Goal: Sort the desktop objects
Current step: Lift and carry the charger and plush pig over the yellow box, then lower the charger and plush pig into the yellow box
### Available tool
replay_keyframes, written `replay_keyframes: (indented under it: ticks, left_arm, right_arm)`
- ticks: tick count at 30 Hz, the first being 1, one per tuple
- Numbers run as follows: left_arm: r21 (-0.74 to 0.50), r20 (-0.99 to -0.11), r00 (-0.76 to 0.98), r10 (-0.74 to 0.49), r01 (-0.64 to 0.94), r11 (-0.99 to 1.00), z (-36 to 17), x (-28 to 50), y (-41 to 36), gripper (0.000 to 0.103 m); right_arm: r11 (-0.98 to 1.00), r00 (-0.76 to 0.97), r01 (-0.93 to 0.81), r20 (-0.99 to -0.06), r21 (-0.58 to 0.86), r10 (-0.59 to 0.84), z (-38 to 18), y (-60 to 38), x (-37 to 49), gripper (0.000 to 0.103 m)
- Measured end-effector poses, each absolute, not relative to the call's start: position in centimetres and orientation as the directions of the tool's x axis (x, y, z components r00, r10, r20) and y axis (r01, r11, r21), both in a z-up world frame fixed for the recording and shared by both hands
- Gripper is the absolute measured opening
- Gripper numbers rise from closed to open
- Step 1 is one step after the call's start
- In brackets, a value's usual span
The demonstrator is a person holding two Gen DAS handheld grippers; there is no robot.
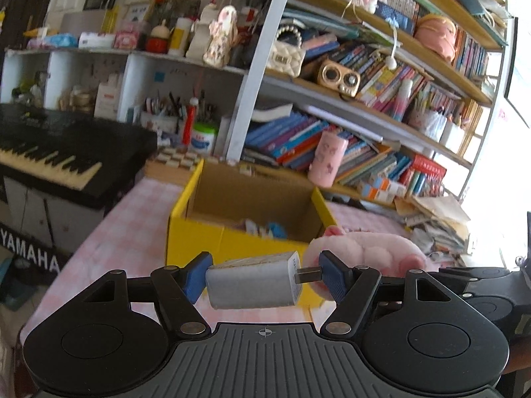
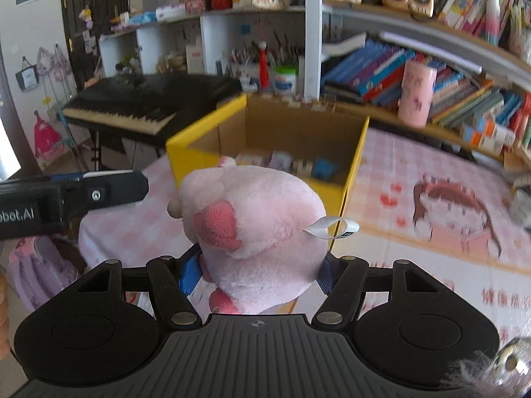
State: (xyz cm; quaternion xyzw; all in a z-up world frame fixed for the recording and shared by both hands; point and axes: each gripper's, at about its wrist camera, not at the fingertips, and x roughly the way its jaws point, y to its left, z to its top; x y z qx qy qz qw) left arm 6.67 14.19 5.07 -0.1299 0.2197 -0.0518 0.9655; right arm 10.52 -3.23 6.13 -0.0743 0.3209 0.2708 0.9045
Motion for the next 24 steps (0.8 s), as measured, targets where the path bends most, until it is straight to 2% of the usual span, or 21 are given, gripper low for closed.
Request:
replay_keyframes:
  ticks: [6,12,19,24]
  left_arm:
    - [-0.257,-0.355,0.924,-0.141,0.049,0.965,6.9,10.2,14.0,0.072]
    - [-0.22,-0.336,0.933,-0.125,0.052,0.974,7.7,14.4,13.3,0.072]
    - [-0.211,-0.389,0.915,-0.105,0.023,0.977,6.4,19.7,12.9,0.072]
    - [-0.183,-0.451,0.889,-0.084,0.0,0.983,4.6,22.6,12.5,0.072]
  right_arm:
    - [0.836,0.688,-0.548,-0.557,0.02,0.464,8.5,-3.2,13.8,0.063]
    - [0.823,0.699,-0.567,-0.538,-0.016,0.471,9.1,-2.7,18.1,0.063]
    - [0.793,0.677,-0.607,-0.552,-0.046,0.486,7.9,-1.6,23.6,0.063]
    - [0.745,0.634,-0.661,-0.599,-0.089,0.49,5.8,0.0,27.2,0.063]
